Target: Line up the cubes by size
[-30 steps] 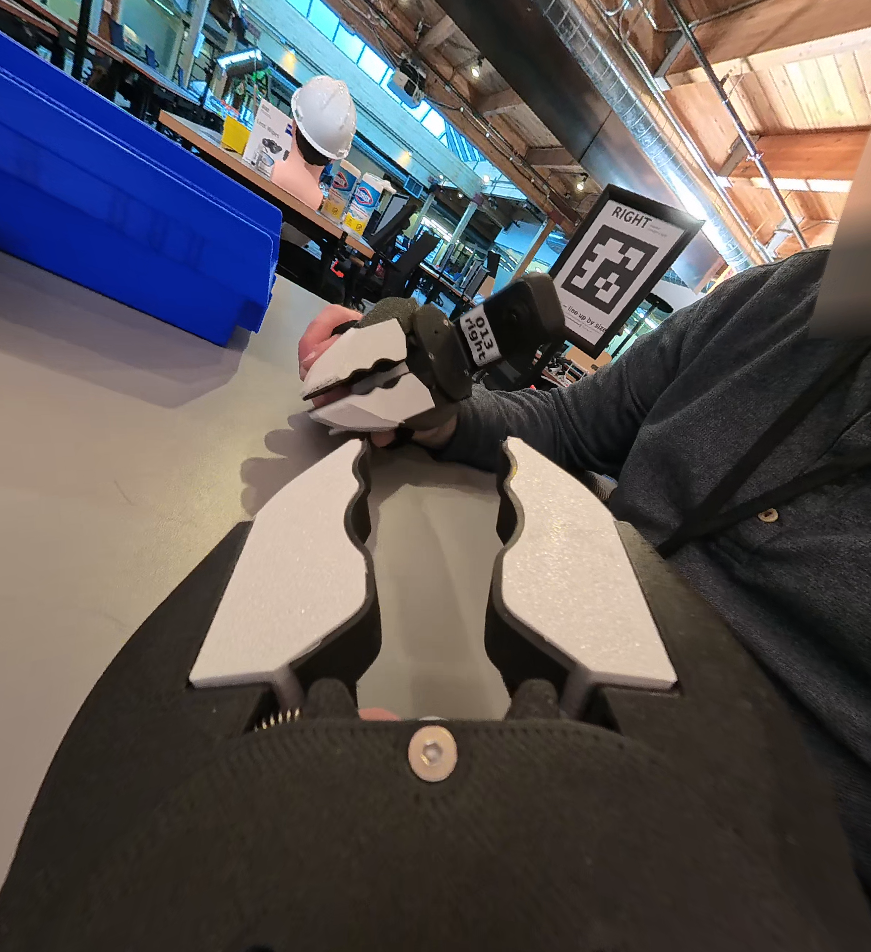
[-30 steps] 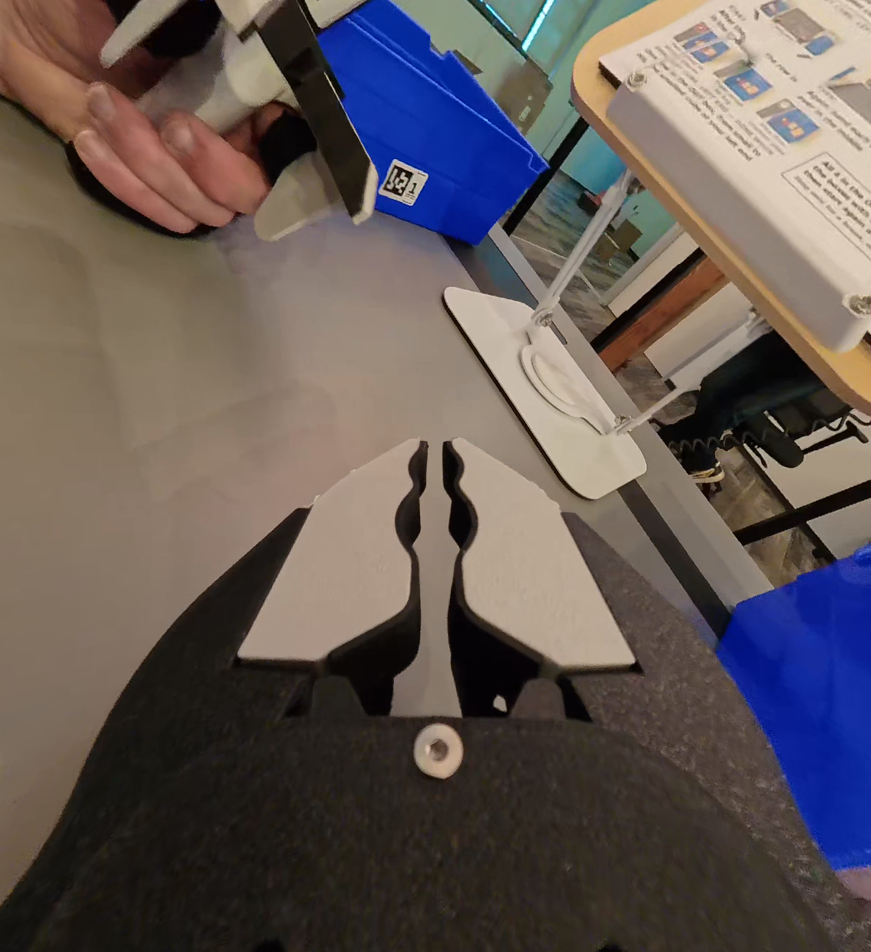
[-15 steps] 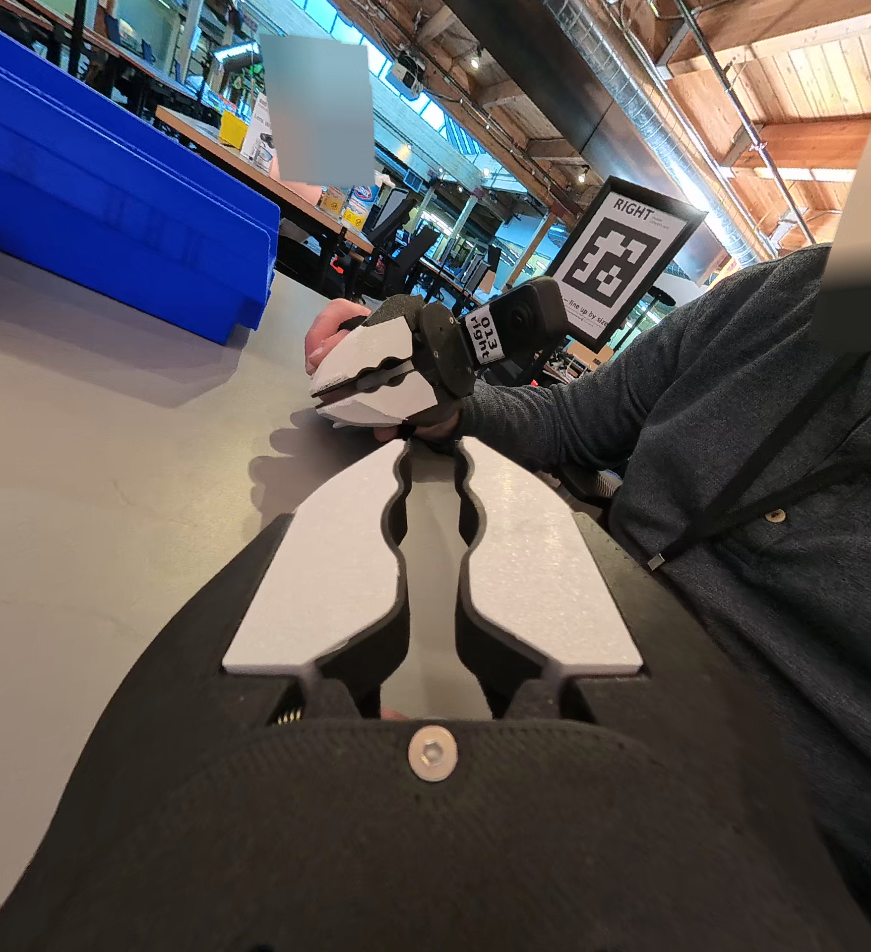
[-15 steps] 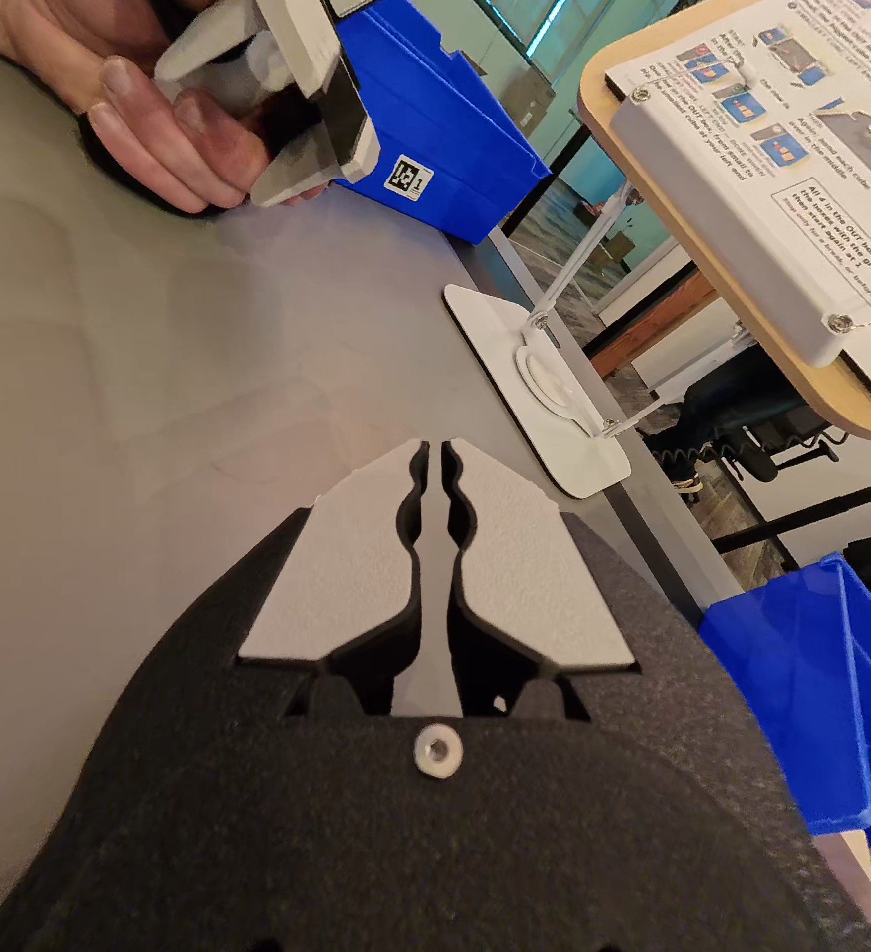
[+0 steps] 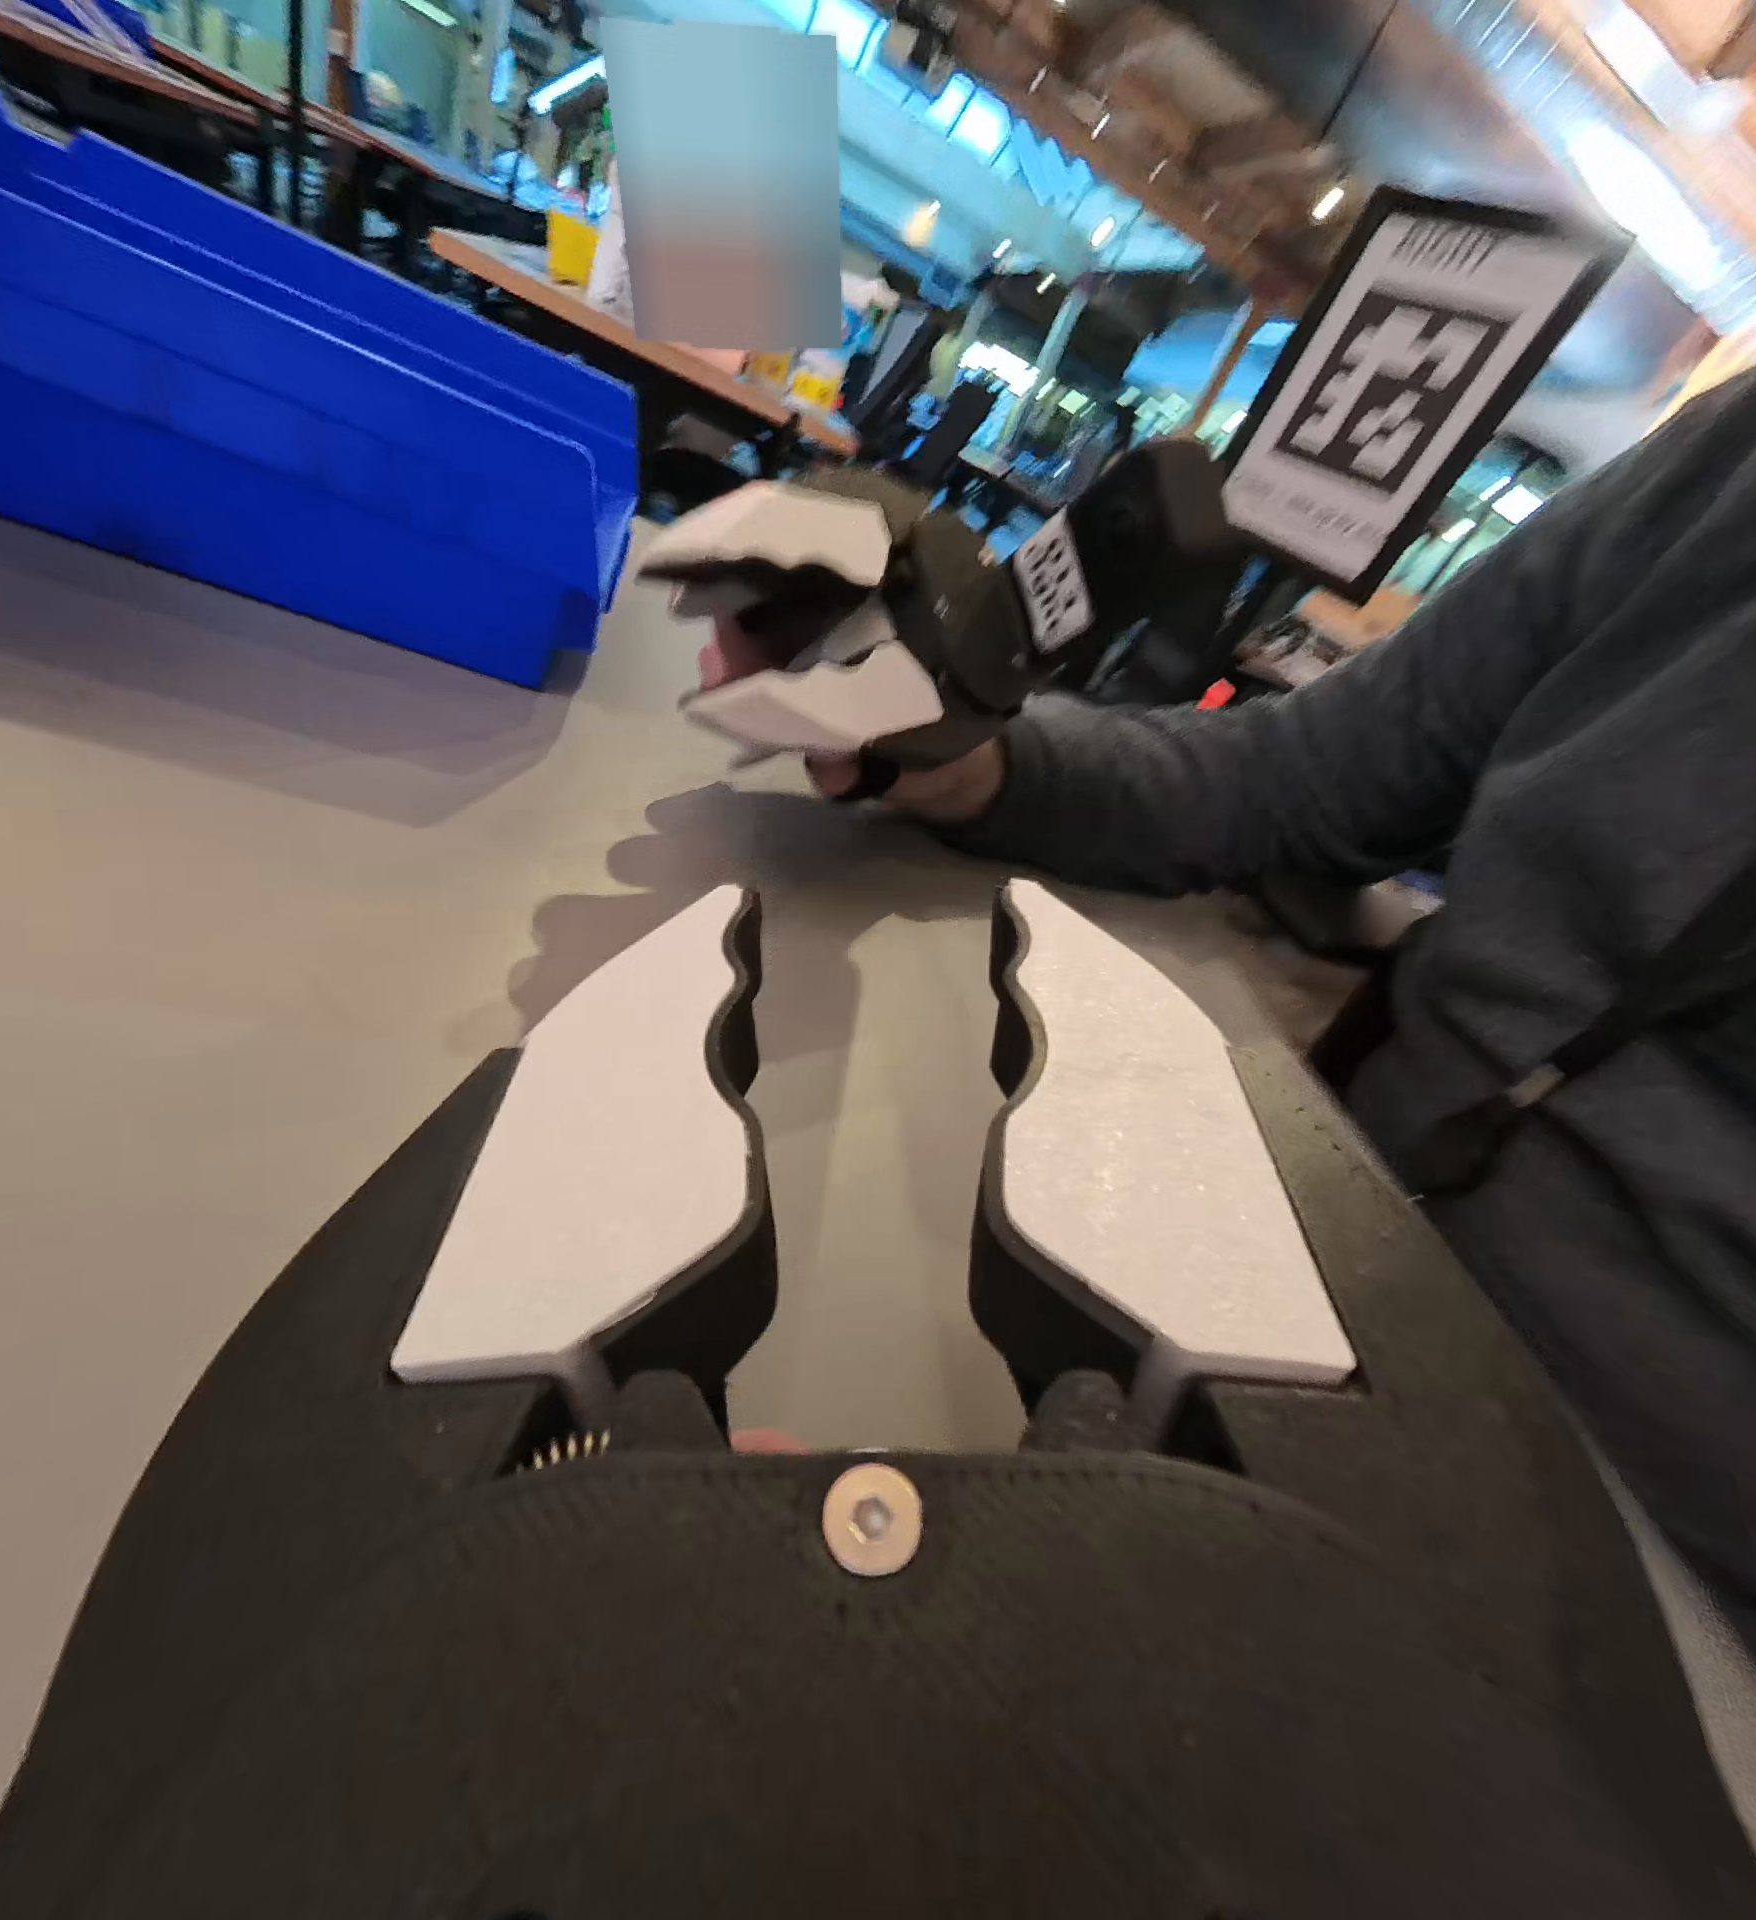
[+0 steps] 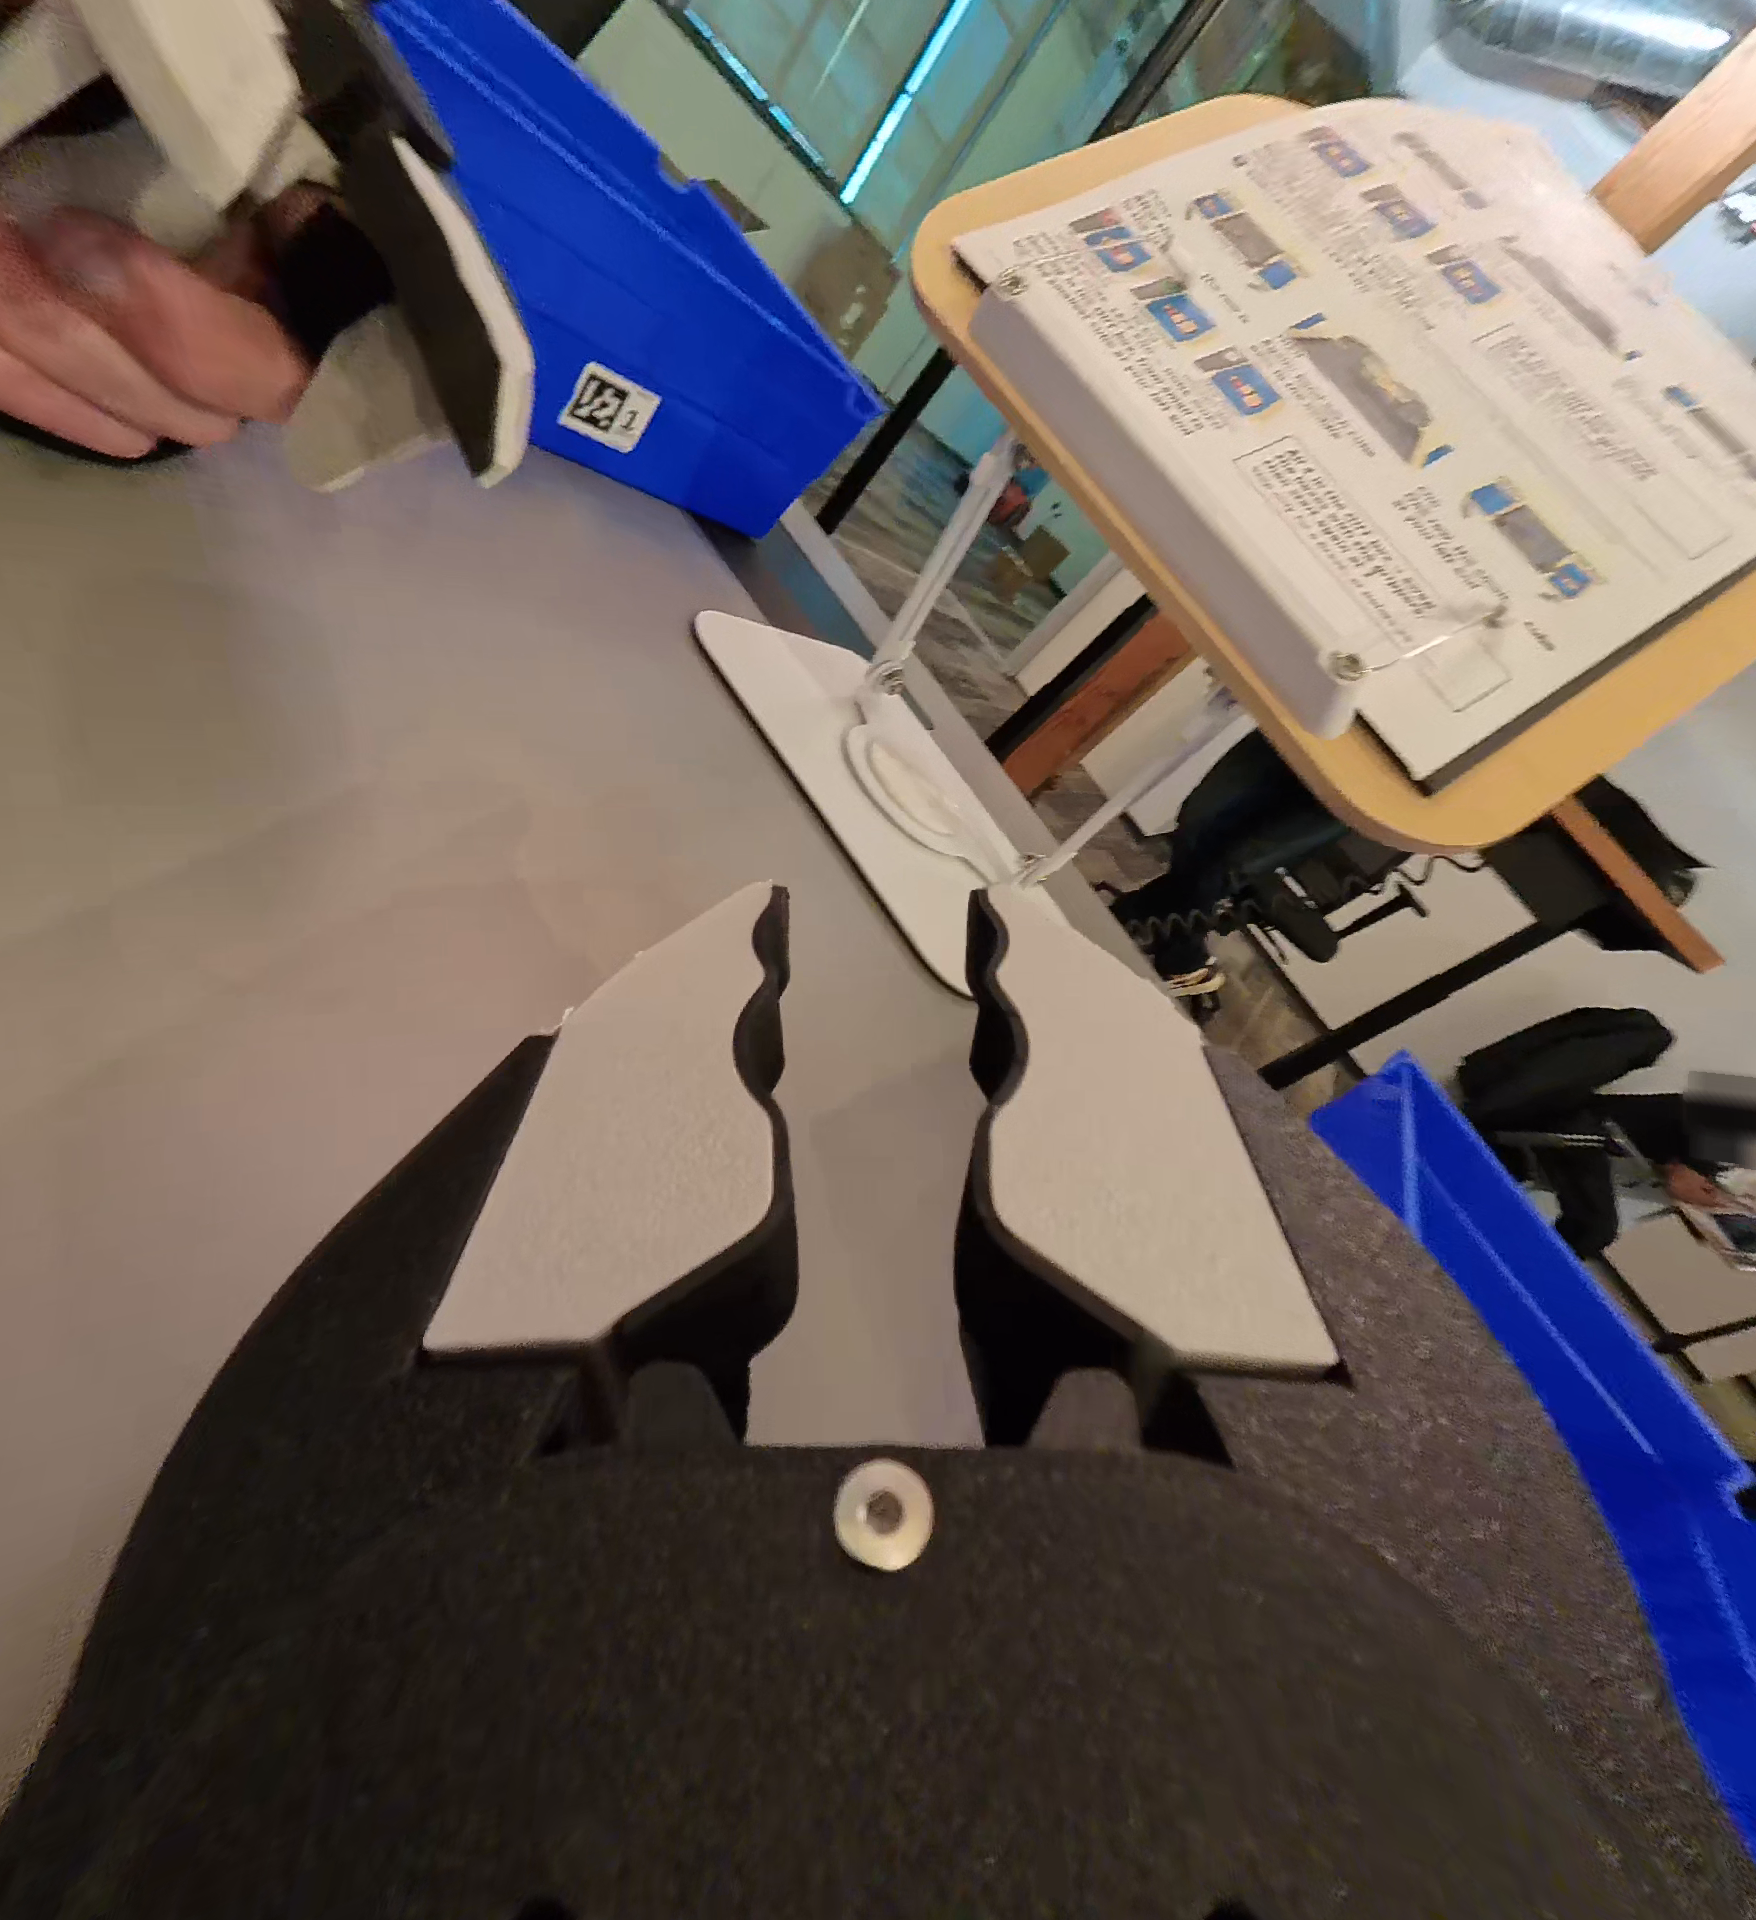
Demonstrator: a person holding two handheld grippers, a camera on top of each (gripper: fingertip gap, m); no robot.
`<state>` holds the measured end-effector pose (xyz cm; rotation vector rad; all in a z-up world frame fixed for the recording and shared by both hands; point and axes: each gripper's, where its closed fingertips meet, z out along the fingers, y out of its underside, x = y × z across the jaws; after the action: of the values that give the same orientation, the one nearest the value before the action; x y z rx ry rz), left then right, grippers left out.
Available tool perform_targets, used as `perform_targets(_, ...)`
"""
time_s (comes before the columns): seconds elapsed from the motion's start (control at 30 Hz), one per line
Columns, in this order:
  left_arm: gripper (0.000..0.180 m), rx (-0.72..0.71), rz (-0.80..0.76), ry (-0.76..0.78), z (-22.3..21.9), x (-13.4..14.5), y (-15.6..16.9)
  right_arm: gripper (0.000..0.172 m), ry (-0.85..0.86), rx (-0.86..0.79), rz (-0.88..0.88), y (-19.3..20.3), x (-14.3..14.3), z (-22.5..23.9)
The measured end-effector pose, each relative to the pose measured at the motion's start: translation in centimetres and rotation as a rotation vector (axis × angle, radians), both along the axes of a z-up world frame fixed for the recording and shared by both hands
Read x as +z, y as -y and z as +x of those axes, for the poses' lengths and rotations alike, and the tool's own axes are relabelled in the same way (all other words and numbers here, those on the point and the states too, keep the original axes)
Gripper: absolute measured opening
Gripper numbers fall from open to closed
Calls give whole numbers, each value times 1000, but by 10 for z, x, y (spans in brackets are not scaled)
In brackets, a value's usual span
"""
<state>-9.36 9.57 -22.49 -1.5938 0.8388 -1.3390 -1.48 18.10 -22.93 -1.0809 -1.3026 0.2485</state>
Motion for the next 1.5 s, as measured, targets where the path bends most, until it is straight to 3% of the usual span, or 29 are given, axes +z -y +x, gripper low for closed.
perform_targets(0.1, 45, 45, 56, 0, -2, 14, 4, 35, -7, -40, 86, -5, 12, 9)
perform_targets(0.27, 47, 224, 260, -73, -33, 68, 15, 35, -86, -129, 243, -15, 45, 36)
perform_targets(0.4, 59, 658, 441, -278, -124, 94, 15, 37, -150, -259, 306, -42, 66, 84)
perform_targets(0.53, 68, 1071, 463, -140, -243, 120, 31, 38, -243, -408, 300, -70, 85, 145)
perform_targets(0.67, 79, 1435, 455, -202, -339, 109, 48, 42, -273, -534, 286, -97, 85, 190)
perform_targets(0.77, 84, 1591, 440, -272, -374, 98, 59, 45, -276, -598, 288, -109, 82, 210)
perform_targets(0.87, 91, 1681, 450, -291, -392, 88, 60, 52, -329, -662, 235, -123, 75, 229)
perform_targets(0.93, 100, 1729, 417, -385, -402, 70, 55, 55, -354, -707, 184, -134, 67, 243)
perform_targets(1.1, 117, 1763, 352, -426, -410, 45, 41, 66, -464, -777, 26, -157, 47, 274)
perform_targets(1.2, 114, 1801, 301, -467, -420, 30, 39, 78, -466, -788, -112, -174, 25, 279)
perform_targets(1.27, 120, 1825, 309, -510, -427, 24, 38, 73, -462, -768, -118, -179, 25, 277)
perform_targets(1.5, 115, 1809, 238, -510, -434, 8, 28, 62, -412, -773, -189, -191, 16, 275)
